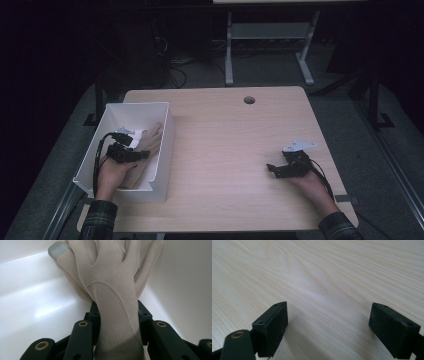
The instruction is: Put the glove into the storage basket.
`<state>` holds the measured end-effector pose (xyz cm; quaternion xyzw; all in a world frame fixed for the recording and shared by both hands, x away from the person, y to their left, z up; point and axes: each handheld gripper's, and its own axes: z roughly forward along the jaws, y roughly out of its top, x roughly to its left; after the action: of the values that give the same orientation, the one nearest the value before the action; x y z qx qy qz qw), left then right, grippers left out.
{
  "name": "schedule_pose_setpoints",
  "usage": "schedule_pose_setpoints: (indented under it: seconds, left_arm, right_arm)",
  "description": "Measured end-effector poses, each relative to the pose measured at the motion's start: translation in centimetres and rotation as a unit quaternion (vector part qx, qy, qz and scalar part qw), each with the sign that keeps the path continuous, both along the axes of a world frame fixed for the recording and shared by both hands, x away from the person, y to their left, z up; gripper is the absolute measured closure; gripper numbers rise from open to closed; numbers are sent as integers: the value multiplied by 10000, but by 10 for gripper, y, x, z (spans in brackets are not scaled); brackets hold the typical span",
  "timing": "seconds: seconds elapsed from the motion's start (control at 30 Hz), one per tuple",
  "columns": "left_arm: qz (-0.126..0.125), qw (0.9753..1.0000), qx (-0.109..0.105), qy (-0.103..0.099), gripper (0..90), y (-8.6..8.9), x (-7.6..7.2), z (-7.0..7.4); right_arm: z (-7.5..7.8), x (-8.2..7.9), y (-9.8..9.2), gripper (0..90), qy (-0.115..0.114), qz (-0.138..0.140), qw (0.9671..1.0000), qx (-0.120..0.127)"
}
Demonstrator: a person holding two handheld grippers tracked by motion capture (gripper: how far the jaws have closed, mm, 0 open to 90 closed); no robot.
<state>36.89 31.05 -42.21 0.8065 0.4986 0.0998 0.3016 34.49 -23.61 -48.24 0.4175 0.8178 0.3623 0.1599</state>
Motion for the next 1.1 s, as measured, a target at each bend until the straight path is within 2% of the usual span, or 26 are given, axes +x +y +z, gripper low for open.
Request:
schedule_pose_setpoints:
  seconds: [0.17, 0.3, 0.43, 0.6, 0.77, 0.87, 1.1]
  left_arm:
    - [-9, 9997, 238, 15, 601, -2, 0, -4]
    - [80, 9997, 240, 72, 433, -2, 3, -7]
    - [81, 9989, 459, -65, 287, -4, 3, -7]
    - [128, 9993, 316, -166, 215, -1, 4, 0]
    - [71, 9993, 219, -302, 179, -2, 5, 20]
    - [37, 9986, 188, -498, 179, -3, 5, 38]
    - [-164, 9971, -118, -728, 180, -14, 4, 75]
  right_arm:
    - [0, 0, 0, 151, 0, 1, 10000, 0]
    - [0, 0, 0, 151, -2, 1, 10000, -1]
    - [0, 0, 0, 151, -2, 2, 10000, -2]
    - [0, 0, 0, 151, 0, 0, 10000, 0]
    - [0, 0, 0, 151, 0, 1, 10000, -3]
    - [0, 0, 0, 151, 1, -6, 10000, 0]
    - [0, 0, 0, 151, 1, -5, 10000, 0]
